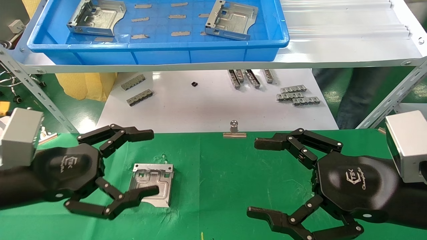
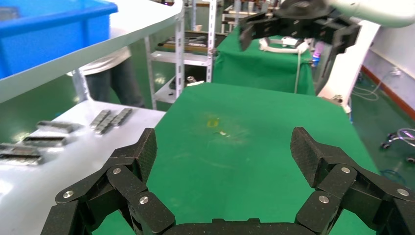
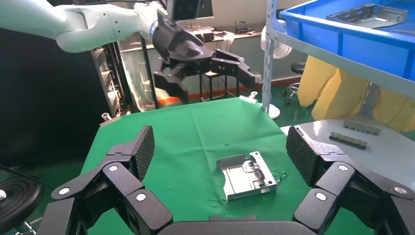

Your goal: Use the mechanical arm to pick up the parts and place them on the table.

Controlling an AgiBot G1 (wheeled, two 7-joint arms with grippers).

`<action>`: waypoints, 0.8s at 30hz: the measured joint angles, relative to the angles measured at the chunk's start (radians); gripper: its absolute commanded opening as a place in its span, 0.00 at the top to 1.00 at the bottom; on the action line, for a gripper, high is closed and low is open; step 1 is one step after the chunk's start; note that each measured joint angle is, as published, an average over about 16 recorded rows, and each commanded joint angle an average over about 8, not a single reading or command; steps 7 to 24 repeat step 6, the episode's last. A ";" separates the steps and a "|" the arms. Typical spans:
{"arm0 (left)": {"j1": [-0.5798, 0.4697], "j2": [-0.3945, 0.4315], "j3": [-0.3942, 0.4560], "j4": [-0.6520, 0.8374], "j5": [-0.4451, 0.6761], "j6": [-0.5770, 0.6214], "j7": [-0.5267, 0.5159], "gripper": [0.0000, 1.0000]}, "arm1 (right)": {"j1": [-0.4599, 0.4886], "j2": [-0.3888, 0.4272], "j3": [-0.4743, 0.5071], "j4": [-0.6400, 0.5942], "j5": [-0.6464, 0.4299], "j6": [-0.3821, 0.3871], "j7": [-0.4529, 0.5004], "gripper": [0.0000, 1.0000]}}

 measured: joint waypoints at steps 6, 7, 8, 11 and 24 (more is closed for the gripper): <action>0.024 -0.015 -0.025 -0.060 -0.009 -0.005 -0.035 0.00 | 0.000 0.000 0.000 0.000 0.000 0.000 0.000 0.00; 0.024 -0.015 -0.025 -0.060 -0.009 -0.005 -0.035 0.00 | 0.000 0.000 0.000 0.000 0.000 0.000 0.000 0.00; 0.024 -0.015 -0.025 -0.060 -0.009 -0.005 -0.035 0.00 | 0.000 0.000 0.000 0.000 0.000 0.000 0.000 0.00; 0.024 -0.015 -0.025 -0.060 -0.009 -0.005 -0.035 0.00 | 0.000 0.000 0.000 0.000 0.000 0.000 0.000 0.00; 0.024 -0.015 -0.025 -0.060 -0.009 -0.005 -0.035 0.00 | 0.000 0.000 0.000 0.000 0.000 0.000 0.000 0.00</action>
